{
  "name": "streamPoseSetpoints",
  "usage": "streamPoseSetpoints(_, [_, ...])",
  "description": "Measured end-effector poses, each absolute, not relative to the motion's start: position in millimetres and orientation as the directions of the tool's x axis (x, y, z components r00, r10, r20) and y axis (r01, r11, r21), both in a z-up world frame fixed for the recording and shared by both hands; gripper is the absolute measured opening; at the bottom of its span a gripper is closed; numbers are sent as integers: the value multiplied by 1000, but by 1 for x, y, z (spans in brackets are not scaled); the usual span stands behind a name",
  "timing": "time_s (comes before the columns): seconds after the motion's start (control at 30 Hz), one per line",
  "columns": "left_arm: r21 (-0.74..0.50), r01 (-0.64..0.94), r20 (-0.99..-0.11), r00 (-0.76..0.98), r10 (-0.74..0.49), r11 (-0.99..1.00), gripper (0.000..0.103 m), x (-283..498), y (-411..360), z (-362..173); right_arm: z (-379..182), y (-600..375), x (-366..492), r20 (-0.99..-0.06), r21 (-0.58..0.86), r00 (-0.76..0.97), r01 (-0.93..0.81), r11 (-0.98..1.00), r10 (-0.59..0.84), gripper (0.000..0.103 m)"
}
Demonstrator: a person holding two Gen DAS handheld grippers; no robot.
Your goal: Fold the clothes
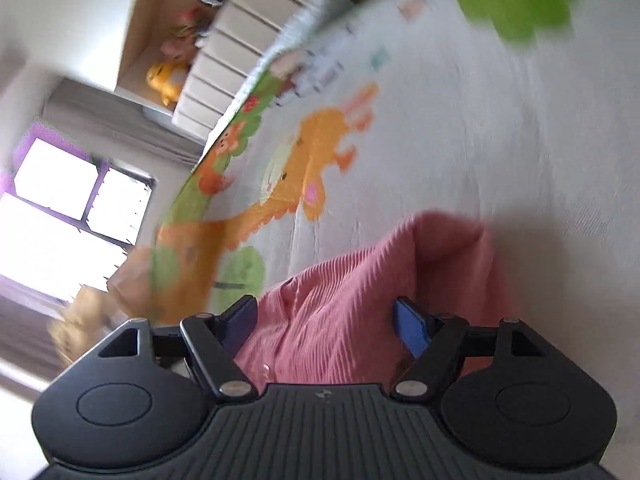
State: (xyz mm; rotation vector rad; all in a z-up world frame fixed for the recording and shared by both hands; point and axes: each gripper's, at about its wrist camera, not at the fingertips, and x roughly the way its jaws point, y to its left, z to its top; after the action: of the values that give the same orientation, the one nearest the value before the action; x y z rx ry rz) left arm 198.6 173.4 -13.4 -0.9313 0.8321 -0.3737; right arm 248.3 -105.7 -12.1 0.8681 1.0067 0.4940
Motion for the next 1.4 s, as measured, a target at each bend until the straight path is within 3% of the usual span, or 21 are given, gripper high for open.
streamPoseSetpoints(0.2, [-747,-43,-468,743,-479,663,94,203,182,11,8,-69,273,-467,702,605,-190,686,645,75])
streamPoseSetpoints(0.33, [-528,-96,-596,749,-289,844,94,187,168,36,36,-37,262,-516,393,723,-278,877,460,75])
streamPoseSetpoints(0.4, [-396,-63,-597,776,-205,916,94,169,154,53,45,-26,241,-510,243,764,-313,918,395,75])
streamPoseSetpoints(0.5, [-379,104,-501,812,-299,919,95,157,131,81,54,-7,209,-466,123,793,-381,916,393,75])
streamPoseSetpoints(0.57, [-424,218,-441,798,-411,879,96,160,115,88,56,6,200,-461,154,756,-447,881,464,75])
streamPoseSetpoints(0.63, [-456,271,-444,757,-480,848,96,173,105,76,47,23,192,-490,162,705,-504,848,513,75])
streamPoseSetpoints(0.73, [-445,197,-555,705,-442,873,96,187,98,23,17,45,181,-575,60,664,-549,834,479,75])
streamPoseSetpoints(0.83, [-423,237,-509,736,-446,874,96,174,96,-6,-8,49,169,-584,-48,670,-592,804,459,76])
streamPoseSetpoints(1.0, [-304,286,-475,781,-405,909,97,159,84,-14,-6,45,182,-596,-54,661,-599,799,456,89])
streamPoseSetpoints(1.23, [-341,283,-453,786,-420,897,97,160,85,-14,-10,44,186,-614,-4,675,-519,855,408,97])
streamPoseSetpoints(1.27, [-345,283,-450,787,-423,895,97,161,86,-14,-9,43,187,-625,17,667,-508,861,406,102])
streamPoseSetpoints(1.4, [-366,286,-439,786,-435,886,97,162,90,-16,-7,37,189,-676,101,610,-480,871,414,103])
